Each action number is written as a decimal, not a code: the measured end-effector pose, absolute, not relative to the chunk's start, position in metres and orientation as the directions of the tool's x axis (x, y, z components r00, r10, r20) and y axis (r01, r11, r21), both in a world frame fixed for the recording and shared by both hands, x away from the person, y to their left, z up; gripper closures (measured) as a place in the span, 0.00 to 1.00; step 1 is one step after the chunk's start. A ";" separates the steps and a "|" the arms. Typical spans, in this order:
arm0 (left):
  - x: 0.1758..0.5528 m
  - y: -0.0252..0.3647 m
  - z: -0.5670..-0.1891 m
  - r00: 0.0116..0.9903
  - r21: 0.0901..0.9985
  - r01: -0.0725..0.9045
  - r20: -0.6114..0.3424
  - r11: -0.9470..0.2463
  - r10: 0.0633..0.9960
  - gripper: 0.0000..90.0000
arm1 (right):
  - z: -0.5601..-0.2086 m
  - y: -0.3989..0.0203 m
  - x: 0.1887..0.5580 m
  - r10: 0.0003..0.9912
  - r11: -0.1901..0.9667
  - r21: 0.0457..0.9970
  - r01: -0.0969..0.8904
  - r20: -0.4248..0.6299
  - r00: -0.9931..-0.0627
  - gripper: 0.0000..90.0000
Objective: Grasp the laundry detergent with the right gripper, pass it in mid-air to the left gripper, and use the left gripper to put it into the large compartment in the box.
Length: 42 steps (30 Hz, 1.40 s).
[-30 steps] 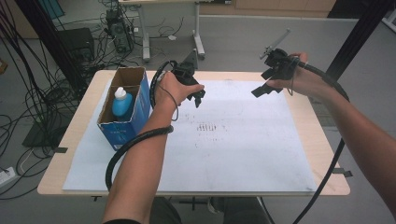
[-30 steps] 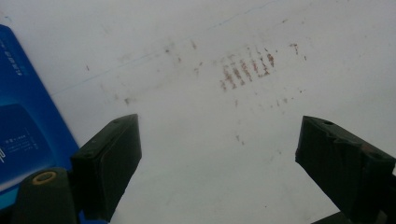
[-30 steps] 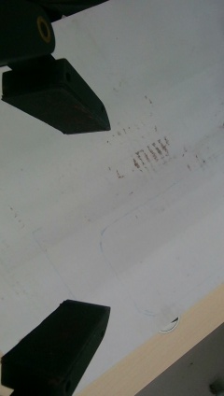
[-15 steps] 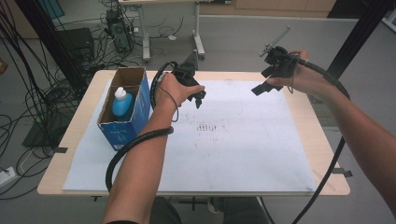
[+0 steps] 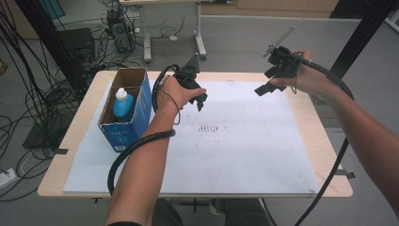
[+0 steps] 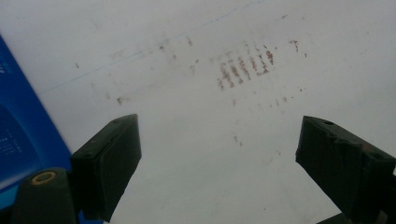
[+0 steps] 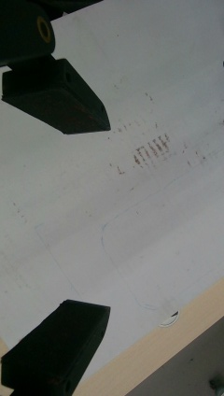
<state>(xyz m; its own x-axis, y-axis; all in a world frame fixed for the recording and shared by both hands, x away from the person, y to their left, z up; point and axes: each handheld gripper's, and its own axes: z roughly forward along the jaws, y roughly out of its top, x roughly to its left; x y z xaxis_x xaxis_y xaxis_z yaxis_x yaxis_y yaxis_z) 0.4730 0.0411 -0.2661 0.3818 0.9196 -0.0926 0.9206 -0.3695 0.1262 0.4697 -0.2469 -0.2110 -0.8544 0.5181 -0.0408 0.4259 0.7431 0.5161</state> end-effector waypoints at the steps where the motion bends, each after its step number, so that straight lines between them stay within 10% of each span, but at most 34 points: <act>1: 0.473 0.041 -0.266 0.384 0.122 0.920 -0.094 -0.373 0.918 0.16 | -0.211 -0.247 0.470 0.519 0.743 0.514 0.428 -0.040 -0.854 0.11; 42: 0.475 0.040 -0.274 0.396 0.118 0.916 -0.106 -0.384 0.912 0.16 | -0.211 -0.247 0.473 0.516 0.751 0.503 0.428 -0.043 -0.856 0.11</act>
